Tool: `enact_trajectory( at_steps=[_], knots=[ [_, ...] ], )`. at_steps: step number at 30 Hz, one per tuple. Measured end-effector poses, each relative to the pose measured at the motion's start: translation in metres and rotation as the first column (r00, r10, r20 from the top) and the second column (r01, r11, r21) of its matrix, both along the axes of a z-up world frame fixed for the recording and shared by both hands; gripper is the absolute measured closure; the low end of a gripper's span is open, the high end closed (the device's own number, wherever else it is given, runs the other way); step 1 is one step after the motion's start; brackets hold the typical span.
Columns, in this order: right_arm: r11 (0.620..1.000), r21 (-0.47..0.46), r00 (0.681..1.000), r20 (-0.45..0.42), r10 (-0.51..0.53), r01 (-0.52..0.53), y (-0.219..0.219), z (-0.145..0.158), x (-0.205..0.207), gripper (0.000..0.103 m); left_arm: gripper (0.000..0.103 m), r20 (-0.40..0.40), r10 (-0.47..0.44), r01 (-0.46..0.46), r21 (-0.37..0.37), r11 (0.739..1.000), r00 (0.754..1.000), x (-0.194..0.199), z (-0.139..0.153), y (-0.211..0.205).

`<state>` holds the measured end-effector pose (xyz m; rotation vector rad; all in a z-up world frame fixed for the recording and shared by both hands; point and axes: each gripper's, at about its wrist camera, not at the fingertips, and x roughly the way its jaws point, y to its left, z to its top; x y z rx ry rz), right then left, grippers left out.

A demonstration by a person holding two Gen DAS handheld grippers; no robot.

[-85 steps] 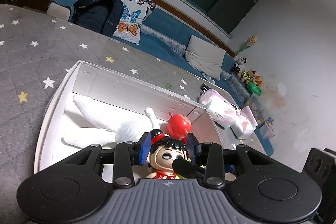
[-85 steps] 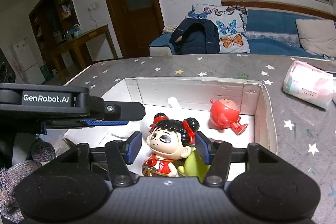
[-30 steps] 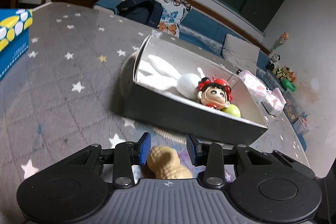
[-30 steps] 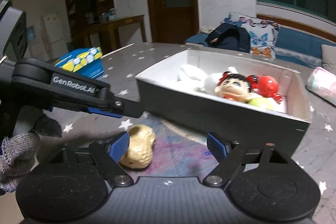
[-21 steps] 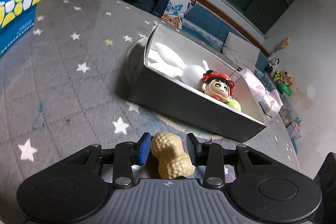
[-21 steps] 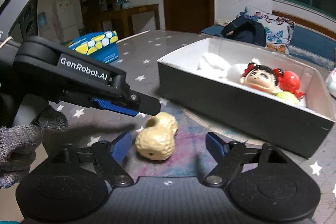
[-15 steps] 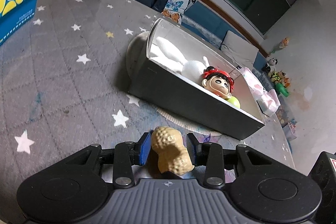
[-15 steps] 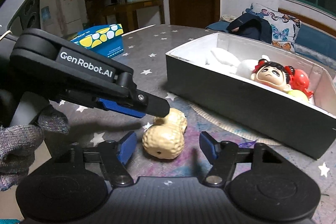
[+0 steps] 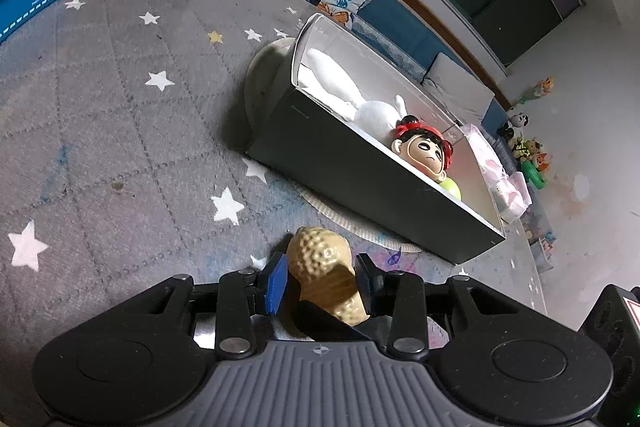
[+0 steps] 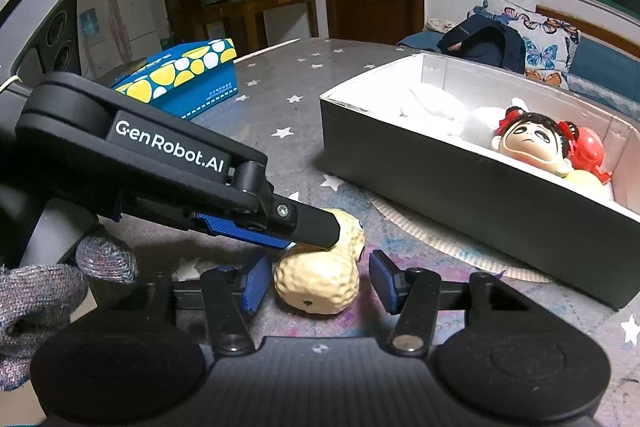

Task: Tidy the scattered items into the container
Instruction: 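Grasp the beige peanut toy with the right tool while the left tool pinches it, then carry the peanut toy over the box rim with both tools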

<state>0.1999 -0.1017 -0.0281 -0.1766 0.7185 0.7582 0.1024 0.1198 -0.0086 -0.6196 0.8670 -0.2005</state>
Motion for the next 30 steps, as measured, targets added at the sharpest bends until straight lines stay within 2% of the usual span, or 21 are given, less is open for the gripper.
enact_trajectory(
  at_steps=[5,12,18,25,30],
  knots=[
    [1.0,-0.009,1.0,-0.015,0.001,-0.001,0.001,-0.002,0.002,0.055,0.065,-0.005,-0.005,0.004,-0.026,1.0,1.0,0.004,-0.004,0.001],
    [1.0,-0.016,1.0,-0.016,-0.01,0.01,-0.001,-0.001,0.004,0.056,0.073,0.012,-0.012,0.013,-0.019,1.0,1.0,0.005,-0.002,0.0],
    [1.0,-0.018,1.0,0.006,-0.018,0.018,-0.007,0.004,-0.001,0.056,0.073,0.021,-0.018,0.019,-0.04,0.999,1.0,0.003,0.003,-0.002],
    [1.0,0.008,0.995,0.094,-0.029,0.028,-0.013,0.03,-0.008,0.056,0.073,0.095,-0.011,0.016,-0.059,0.998,0.995,-0.001,0.033,-0.005],
    [0.998,0.041,0.986,0.155,-0.054,0.048,-0.015,0.058,0.006,0.056,0.073,0.163,-0.017,0.024,-0.045,0.999,0.986,0.015,0.061,-0.01]
  ],
)
